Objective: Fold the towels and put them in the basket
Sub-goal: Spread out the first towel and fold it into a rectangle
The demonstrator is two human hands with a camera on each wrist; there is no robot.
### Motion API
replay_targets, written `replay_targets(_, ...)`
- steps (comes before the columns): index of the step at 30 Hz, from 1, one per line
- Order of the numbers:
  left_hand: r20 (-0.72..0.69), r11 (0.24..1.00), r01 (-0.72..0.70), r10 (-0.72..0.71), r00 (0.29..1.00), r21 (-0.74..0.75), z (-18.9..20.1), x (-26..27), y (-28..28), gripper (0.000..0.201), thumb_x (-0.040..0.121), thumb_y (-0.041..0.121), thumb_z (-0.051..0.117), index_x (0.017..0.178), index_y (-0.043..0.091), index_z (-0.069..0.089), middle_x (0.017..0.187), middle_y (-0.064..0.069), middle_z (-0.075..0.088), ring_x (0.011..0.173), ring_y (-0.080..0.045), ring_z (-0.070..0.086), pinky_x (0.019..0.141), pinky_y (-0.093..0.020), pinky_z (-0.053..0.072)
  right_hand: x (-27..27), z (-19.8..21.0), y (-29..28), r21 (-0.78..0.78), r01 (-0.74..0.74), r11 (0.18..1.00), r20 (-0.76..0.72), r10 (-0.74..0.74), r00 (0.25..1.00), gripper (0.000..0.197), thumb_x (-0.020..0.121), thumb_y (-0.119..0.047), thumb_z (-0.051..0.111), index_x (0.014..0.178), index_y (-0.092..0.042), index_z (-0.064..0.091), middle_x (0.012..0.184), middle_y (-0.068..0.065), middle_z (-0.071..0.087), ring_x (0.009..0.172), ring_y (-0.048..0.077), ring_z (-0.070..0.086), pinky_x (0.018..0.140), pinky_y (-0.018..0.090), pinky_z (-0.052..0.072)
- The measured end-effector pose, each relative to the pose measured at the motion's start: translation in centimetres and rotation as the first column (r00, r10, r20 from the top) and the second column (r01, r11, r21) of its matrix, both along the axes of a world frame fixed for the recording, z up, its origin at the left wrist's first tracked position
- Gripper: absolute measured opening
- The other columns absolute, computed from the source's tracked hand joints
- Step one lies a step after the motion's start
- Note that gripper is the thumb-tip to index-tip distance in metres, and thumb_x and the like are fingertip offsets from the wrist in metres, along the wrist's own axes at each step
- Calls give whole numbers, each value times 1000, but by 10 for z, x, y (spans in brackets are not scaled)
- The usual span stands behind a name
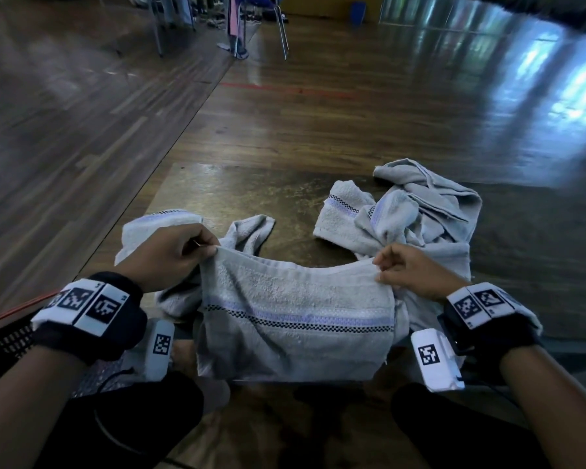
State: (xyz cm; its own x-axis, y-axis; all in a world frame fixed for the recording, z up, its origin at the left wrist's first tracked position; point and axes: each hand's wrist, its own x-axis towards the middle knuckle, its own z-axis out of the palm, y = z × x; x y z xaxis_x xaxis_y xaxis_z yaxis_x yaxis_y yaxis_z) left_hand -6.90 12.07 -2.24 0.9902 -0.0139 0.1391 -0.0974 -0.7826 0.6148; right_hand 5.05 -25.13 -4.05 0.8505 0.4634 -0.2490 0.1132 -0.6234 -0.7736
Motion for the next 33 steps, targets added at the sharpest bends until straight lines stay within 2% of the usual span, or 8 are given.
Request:
replay_targets(6,-33,998,-49,51,998,35,-4,-1,2,4,87,13,62,88,17,64,89,-1,68,87,-17,62,82,-35,51,-7,0,11,-180,0,984,186,34,982,18,89,-5,55,102,-10,66,106,7,64,102,21,59,92,34,45)
replay_targets(9,-51,997,-57,60,997,52,-5,1,3,5,87,15,62,91,14,65,91,-1,68,87,-17,62,81,-32,49,-7,6,7,-375,-131,918,94,178,980,20,87,-15,59,106,-13,67,108,3,64,101,17,59,93,32,46)
replay_targets(12,-54,995,-46,51,997,88,-6,2,3,7,87,15,62,92,12,65,90,-2,67,85,-18,60,77,-28,45,-7,8,6,-470,-158,869,89,224,970,26,81,-14,68,106,-9,66,97,1,62,91,14,57,82,25,45)
replay_targets(15,-53,995,-44,48,997,90,-6,2,3,7,86,13,62,92,11,65,90,-3,68,85,-19,60,79,-29,46,-10,10,8,-527,-123,841,153,237,959,14,78,-13,71,91,-12,66,85,-1,60,81,13,55,63,17,39)
replay_targets(22,-49,995,-63,67,997,75,-5,2,1,6,86,12,63,91,10,66,91,-5,69,86,-20,61,80,-31,47,-10,33,5,-274,-60,960,309,147,940,4,82,-14,68,84,-16,64,80,-2,61,72,9,54,61,18,38)
replay_targets(26,-42,993,-58,63,997,104,-7,2,1,7,86,11,63,91,8,66,89,-4,69,80,-16,59,70,-21,38,0,28,22,-333,-31,943,373,162,914,2,83,-16,66,83,-16,64,81,-4,58,75,11,53,61,18,36)
replay_targets(31,-48,992,-76,81,996,104,-10,3,3,8,87,7,61,92,8,67,88,-2,66,78,-13,55,65,-1,36,12,-5,32,-573,-53,818,281,257,925,12,86,-18,61,95,-11,66,112,7,54,104,23,53,90,35,44)
replay_targets(33,-48,991,-76,82,995,111,-11,3,4,10,87,7,60,93,8,67,89,-2,66,80,-12,55,64,-5,36,11,-14,34,-602,-74,795,248,274,929,12,87,-20,59,97,-16,63,117,4,49,110,24,50,95,40,43)
